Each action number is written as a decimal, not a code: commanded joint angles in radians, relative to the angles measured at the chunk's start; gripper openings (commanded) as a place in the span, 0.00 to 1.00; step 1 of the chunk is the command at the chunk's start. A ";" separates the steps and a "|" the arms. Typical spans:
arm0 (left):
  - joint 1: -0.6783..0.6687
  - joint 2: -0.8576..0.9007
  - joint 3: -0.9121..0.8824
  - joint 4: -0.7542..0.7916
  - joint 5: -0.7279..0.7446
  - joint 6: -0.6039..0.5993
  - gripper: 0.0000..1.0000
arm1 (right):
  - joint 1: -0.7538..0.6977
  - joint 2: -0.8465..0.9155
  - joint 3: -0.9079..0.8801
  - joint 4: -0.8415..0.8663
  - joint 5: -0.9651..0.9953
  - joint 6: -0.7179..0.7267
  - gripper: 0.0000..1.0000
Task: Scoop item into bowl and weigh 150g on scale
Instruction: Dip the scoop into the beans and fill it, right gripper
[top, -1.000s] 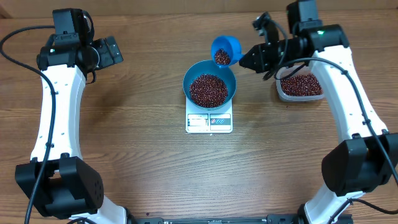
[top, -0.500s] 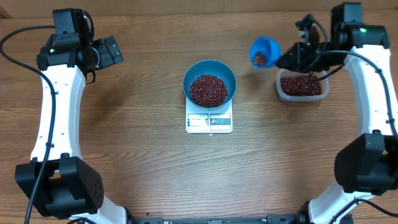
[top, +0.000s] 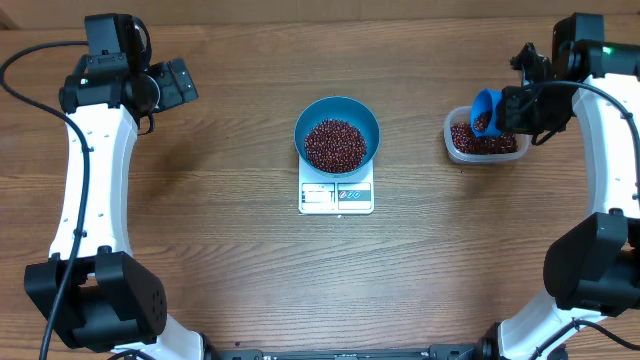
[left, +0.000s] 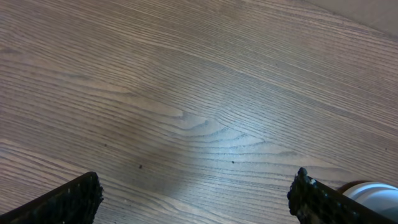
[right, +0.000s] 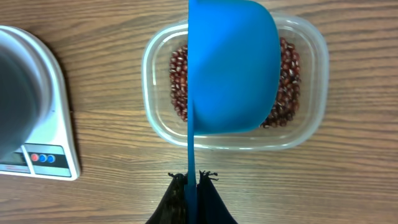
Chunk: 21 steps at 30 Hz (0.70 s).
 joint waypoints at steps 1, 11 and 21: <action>-0.008 0.009 0.007 0.002 0.004 -0.003 1.00 | -0.003 -0.041 -0.013 0.006 0.068 0.000 0.04; -0.008 0.009 0.007 0.002 0.004 -0.003 1.00 | 0.032 -0.043 0.018 -0.007 0.244 -0.004 0.04; -0.008 0.009 0.007 0.002 0.004 -0.003 1.00 | 0.172 -0.043 0.021 -0.010 0.566 -0.003 0.04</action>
